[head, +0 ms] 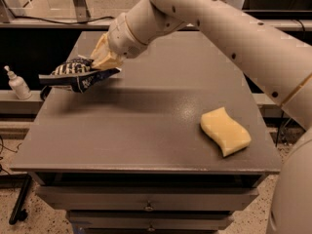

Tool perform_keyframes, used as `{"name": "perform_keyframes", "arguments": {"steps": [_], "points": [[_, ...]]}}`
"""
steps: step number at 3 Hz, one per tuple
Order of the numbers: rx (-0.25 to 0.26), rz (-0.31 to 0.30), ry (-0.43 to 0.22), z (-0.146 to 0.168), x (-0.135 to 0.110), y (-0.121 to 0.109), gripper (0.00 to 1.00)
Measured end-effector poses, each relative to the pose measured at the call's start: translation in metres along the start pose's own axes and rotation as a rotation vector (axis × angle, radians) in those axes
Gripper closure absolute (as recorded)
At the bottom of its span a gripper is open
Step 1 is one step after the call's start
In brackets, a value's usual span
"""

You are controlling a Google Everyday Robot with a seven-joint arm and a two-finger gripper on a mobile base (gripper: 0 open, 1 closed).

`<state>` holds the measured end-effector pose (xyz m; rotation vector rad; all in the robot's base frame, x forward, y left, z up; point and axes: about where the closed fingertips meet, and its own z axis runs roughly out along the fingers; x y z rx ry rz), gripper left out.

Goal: Pick blue chip bag

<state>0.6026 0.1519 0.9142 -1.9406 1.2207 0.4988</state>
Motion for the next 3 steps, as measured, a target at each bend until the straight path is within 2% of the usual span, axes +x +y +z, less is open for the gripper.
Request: {"name": "perform_keyframes", "arguments": {"steps": [1, 2, 3], "points": [[0.110, 0.000, 0.000, -0.043, 0.011, -0.023, 1.00], [0.205, 0.005, -0.024, -0.093, 0.022, -0.034, 1.00], [0.205, 0.005, -0.024, -0.093, 0.022, -0.034, 1.00]]}}
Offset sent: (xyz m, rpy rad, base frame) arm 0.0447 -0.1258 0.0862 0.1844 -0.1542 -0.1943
